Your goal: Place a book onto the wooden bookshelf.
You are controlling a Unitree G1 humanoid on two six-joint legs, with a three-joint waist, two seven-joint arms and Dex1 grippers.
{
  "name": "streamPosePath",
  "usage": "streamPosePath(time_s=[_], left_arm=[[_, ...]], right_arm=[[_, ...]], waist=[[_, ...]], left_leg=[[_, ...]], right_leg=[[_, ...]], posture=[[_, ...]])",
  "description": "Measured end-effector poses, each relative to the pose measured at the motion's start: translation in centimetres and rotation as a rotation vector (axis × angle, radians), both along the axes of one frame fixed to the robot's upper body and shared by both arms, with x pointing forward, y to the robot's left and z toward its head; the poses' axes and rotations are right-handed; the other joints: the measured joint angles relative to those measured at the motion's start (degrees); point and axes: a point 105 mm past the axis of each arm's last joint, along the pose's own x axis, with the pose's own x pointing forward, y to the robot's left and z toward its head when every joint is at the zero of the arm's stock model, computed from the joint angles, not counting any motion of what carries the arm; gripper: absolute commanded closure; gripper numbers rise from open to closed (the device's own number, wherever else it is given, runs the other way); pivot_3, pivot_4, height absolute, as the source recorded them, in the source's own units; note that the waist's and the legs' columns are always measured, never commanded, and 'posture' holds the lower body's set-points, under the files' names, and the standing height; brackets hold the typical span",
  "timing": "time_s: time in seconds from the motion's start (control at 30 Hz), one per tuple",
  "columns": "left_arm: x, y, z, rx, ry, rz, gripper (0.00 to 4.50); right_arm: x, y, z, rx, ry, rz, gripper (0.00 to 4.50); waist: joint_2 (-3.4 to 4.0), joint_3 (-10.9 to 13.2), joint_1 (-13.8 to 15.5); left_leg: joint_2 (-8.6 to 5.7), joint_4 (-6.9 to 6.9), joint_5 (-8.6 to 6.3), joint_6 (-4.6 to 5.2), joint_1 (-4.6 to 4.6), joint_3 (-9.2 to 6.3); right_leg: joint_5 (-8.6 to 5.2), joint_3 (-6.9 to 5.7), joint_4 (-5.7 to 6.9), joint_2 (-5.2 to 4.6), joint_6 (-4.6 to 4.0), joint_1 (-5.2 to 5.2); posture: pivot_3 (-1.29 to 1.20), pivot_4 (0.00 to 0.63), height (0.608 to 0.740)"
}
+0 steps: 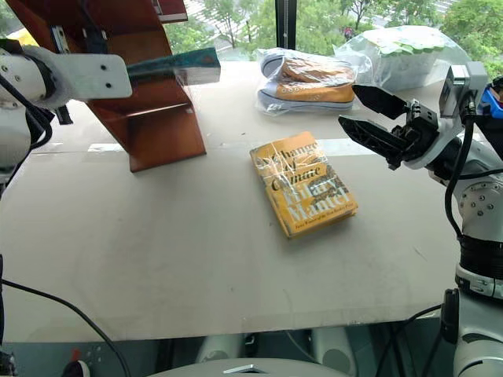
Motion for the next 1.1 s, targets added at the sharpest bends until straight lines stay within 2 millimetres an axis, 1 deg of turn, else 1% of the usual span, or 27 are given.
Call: streamPosePath(time_s=[0.07,0.17,0.23,0.27,0.4,0.53,0.7,0.83,0.9,0.97,1.07,1.1], left_arm=[[-0.5,0.1,0.1,-0.006,0.001,0.011,4.46],[-0.7,0.0,0.1,-0.005,-0.003,0.015,4.46],[-0.8,-0.1,0.2,-0.006,-0.005,0.02,3.71],[-0.8,-0.1,0.2,-0.007,-0.004,0.022,3.64],[-0.9,0.3,-0.4,-0.017,0.026,0.043,1.94],[-0.8,0.6,-0.4,-0.022,0.019,0.062,0.04],[-0.8,0.7,-0.2,-0.026,-0.001,0.065,0.04],[-0.9,0.3,0.8,-0.105,-0.04,0.043,0.04],[-1.2,-0.6,1.7,-0.191,-0.056,0.002,0.04],[-1.6,-1.0,2.5,-0.247,-0.07,-0.022,0.04],[-3.1,-1.8,3.6,-0.463,-0.054,-0.08,0.04],[-3.3,-1.9,3.7,-0.483,-0.05,-0.09,0.04]], right_arm=[[0.1,-0.1,0.0,-0.002,0.0,0.002,0.0],[0.3,-0.2,-0.2,-0.004,0.008,0.003,0.0],[0.3,-0.2,-0.2,-0.007,0.005,0.002,0.0],[0.3,-0.1,-0.1,-0.006,0.002,0.003,0.0],[0.3,0.0,0.2,-0.003,-0.006,0.009,0.0],[0.3,0.2,0.5,0.003,-0.018,0.007,0.0],[1.0,-0.1,0.6,-0.001,-0.035,-0.051,0.0],[1.1,-0.2,0.5,0.0,-0.03,-0.057,0.0],[1.2,-0.2,0.4,0.002,-0.027,-0.059,0.0],[1.2,-0.2,0.4,0.002,-0.027,-0.059,0.0],[1.2,-0.3,0.3,-0.002,-0.024,-0.062,0.0],[1.2,-0.4,0.2,-0.003,-0.021,-0.064,0.0]], waist=[[0.0,0.0,-0.31],[0.01,0.0,-0.32],[0.0,0.0,-0.32],[0.01,0.0,-0.33],[0.01,0.0,-0.08],[0.0,0.0,0.18],[0.01,0.0,0.27],[0.01,0.0,0.23],[0.0,0.01,0.24],[0.0,0.0,0.21],[0.0,0.01,-0.01],[0.0,0.0,0.0]], left_leg=[[0.0,-0.03,0.0,0.0,0.04,0.03],[0.0,-0.06,0.0,0.0,0.04,0.02],[0.0,-0.06,0.0,0.0,0.04,0.04],[0.0,-0.06,0.0,0.0,0.04,0.04],[0.0,-0.06,0.0,0.0,0.05,0.01],[-0.01,-0.01,0.0,0.0,0.06,-0.01],[-0.01,0.0,0.0,0.0,0.04,-0.01],[-0.01,0.0,0.0,0.0,0.04,-0.02],[-0.01,0.02,0.0,0.0,0.01,-0.04],[-0.01,0.02,0.0,0.0,0.03,-0.02],[-0.01,0.02,0.0,0.0,0.05,-0.02],[-0.01,0.02,0.0,0.0,0.05,-0.03]], right_leg=[[0.0,0.03,0.0,0.01,0.0,0.0],[0.0,0.03,0.0,0.02,0.0,-0.01],[0.0,0.05,0.0,0.02,0.0,-0.02],[0.0,0.05,0.0,0.02,0.0,-0.02],[-0.01,0.03,0.05,0.02,0.0,-0.03],[-0.01,0.02,0.14,0.01,0.01,-0.03],[-0.01,0.02,0.15,0.01,0.01,-0.03],[-0.01,0.01,0.15,0.01,0.0,-0.03],[-0.01,-0.01,0.15,0.01,0.0,-0.03],[-0.01,0.01,0.15,0.01,0.0,-0.03],[-0.04,0.01,0.16,0.01,0.05,-0.03],[-0.04,0.01,0.17,0.02,0.06,-0.03]], posture=[[0.0,0.15,0.693],[0.0,0.15,0.693],[0.0,0.15,0.693],[0.0,0.15,0.693],[0.0,0.15,0.693],[0.0,0.15,0.693],[0.0,0.15,0.693],[0.0,0.15,0.693],[0.0,0.15,0.693],[0.0,0.15,0.693],[0.0,0.15,0.693],[0.0,0.15,0.693]])
